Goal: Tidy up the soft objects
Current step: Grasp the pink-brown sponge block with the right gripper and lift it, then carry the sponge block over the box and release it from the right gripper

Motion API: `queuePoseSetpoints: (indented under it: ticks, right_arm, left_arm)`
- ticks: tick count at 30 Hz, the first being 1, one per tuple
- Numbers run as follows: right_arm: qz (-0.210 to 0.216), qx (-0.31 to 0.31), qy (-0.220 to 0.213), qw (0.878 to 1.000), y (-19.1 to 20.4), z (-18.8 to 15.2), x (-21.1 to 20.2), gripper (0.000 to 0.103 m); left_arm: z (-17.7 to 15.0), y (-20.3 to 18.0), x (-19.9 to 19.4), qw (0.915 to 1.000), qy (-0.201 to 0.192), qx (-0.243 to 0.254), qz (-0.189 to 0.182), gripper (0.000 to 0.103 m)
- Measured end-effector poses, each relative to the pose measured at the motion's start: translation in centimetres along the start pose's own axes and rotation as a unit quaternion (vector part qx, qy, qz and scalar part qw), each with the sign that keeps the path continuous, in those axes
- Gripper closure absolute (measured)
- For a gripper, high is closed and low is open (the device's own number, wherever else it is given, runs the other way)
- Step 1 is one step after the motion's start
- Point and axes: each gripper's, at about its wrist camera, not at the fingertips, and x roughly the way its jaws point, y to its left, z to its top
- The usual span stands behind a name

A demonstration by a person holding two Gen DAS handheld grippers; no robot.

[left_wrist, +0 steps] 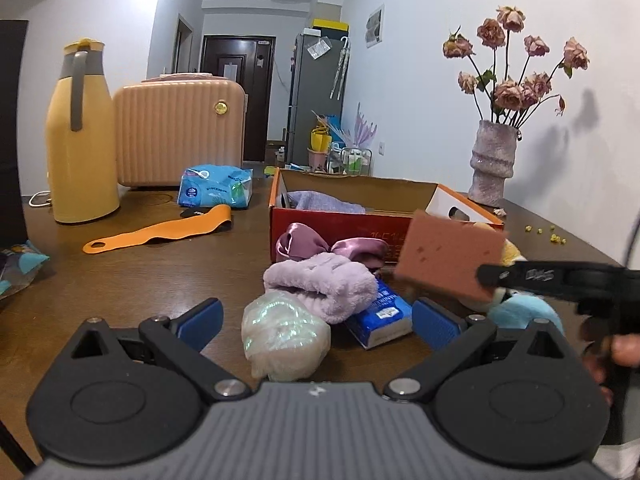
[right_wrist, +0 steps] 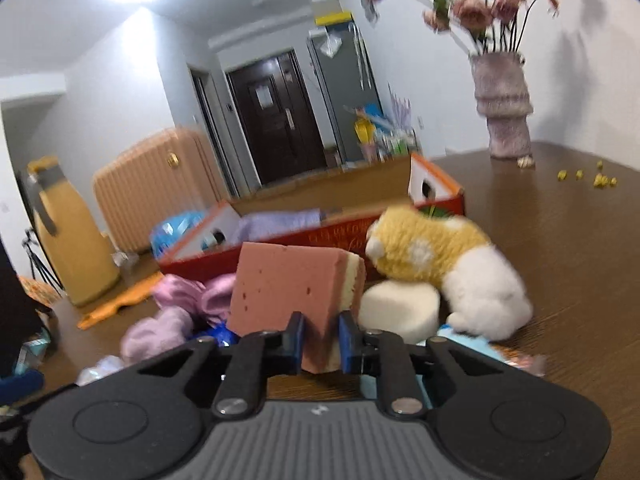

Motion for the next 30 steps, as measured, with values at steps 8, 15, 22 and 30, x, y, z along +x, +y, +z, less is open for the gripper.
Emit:
queuePoseSetpoints:
  ticks: [8,15,22,30]
  right_arm:
    - [0.119,-0.035,0.067,0.990,-1.1,-2.4,-7.7,0.085]
    - [0.154,-0.028,0.119,0.980,-1.3,-5.2,-8.8,0.082]
    - [0.124,-0.008,0.098,0.987,-1.8,-4.8,-8.1,0.081]
    - [0.114,0.022,0.098,0.988,-2.0,-4.8,-6.5,0.081]
  left_arm:
    - [-2.7,-1.9,-4.0,0.9996,-0.006,-0.005,-0.027,0.000]
    - [-4.2,-2.3,-3.4,0.9954,0.049,-0.035,-0.074,0.030]
    - [-3.8,-2.1,-1.1,0.9895,0.074,-0.069,-0.104,0.040]
    - [-3.2,-2.2,1.2,0.9843,0.103,-0.090,-0.111,0.075]
